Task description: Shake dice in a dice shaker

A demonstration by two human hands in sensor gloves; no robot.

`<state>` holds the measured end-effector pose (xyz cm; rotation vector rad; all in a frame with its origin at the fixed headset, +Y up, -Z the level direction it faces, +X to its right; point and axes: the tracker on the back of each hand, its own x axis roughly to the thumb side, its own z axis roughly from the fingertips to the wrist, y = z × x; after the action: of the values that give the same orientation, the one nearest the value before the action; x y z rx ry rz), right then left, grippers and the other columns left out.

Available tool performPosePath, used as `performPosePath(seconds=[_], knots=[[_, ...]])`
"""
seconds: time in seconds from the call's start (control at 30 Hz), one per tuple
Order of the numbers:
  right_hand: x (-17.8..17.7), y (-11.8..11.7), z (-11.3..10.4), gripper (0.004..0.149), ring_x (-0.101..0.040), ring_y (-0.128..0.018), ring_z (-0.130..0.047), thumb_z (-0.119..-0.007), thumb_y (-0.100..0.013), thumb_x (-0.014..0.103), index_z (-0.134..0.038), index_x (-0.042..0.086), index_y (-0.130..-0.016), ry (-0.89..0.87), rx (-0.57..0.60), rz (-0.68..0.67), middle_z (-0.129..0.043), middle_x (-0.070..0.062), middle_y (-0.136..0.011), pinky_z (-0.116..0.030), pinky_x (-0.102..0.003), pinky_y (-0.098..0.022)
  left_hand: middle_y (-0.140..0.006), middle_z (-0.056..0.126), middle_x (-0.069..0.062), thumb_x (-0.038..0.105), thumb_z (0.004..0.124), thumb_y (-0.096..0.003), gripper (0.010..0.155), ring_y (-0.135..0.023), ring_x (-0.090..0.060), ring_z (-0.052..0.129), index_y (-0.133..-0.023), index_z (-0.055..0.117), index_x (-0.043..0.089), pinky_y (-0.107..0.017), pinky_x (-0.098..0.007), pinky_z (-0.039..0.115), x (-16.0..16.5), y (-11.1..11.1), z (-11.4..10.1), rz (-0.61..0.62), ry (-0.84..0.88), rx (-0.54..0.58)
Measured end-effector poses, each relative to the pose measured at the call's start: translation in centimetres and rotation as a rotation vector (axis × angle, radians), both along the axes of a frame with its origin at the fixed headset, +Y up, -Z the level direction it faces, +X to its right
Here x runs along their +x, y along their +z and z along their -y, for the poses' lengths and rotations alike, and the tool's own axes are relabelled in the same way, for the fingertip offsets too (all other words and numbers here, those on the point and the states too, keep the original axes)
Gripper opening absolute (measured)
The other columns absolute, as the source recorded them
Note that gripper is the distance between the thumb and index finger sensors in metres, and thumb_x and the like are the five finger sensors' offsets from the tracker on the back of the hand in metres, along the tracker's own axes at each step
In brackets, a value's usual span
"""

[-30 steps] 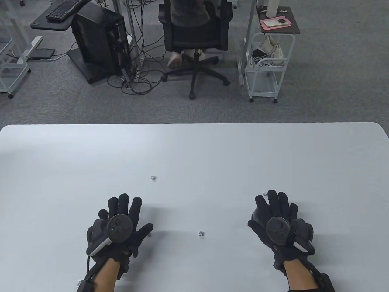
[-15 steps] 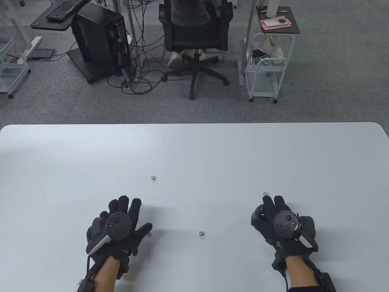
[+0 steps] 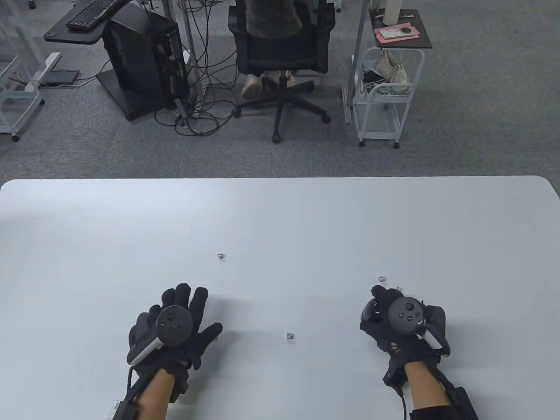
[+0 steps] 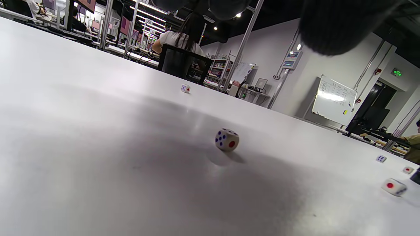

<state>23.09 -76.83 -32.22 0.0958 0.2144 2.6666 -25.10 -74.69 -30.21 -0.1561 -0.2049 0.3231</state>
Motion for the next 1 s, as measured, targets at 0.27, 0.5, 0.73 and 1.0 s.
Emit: performPosePath(seconds=[0.27,0.5,0.73,1.0], knots=[[-0.8,0.6,-1.1,0.083,-0.058,-0.09,-0.072,-0.091,-0.051,0.047,-0.035,0.029,-0.109,-0.051,0.149,-0.027,-0.043,-0.027,-0.11,-0.071,-0.068,-0.062,-0.12,0.016,-0.022,0.071,0.063,-0.0506,0.085,-0.106,-0.053,0.016,-0.114,0.022,0.032,-0.067,-0.076,0.027,0.4,0.0,-0.1,0.017,0.008,-0.004],[-3.7,1.2,-5.1,0.082,-0.057,-0.091,-0.072,-0.091,-0.051,0.047,-0.035,0.029,-0.11,-0.193,0.267,-0.14,-0.043,-0.027,-0.11,-0.071,-0.068,-0.062,-0.12,0.028,-0.022,0.068,0.074,-0.05,0.088,-0.108,-0.052,0.033,-0.115,0.029,0.028,-0.069,-0.074,0.042,2.7,0.0,-1.9,0.061,0.182,0.034],[-9.4,1.0,-8.1,0.081,-0.057,-0.091,-0.072,-0.089,-0.052,0.048,-0.035,0.029,-0.11,-0.34,0.313,-0.272,-0.043,-0.027,-0.11,-0.07,-0.067,-0.062,-0.119,0.031,-0.023,0.064,0.083,-0.0485,0.095,-0.107,-0.051,0.037,-0.114,0.027,0.025,-0.069,-0.073,0.047,7.5,-0.6,-3.9,0.156,0.303,0.012],[-14.1,1.3,-5.5,0.081,-0.056,-0.091,-0.072,-0.09,-0.051,0.048,-0.037,0.029,-0.11,-0.589,0.297,-0.404,-0.044,-0.026,-0.11,-0.07,-0.067,-0.062,-0.117,0.027,-0.023,0.064,0.09,-0.0434,0.108,-0.105,-0.049,0.047,-0.112,0.016,0.026,-0.067,-0.071,0.061,12.2,-1.2,-1.7,0.267,0.423,-0.036]])
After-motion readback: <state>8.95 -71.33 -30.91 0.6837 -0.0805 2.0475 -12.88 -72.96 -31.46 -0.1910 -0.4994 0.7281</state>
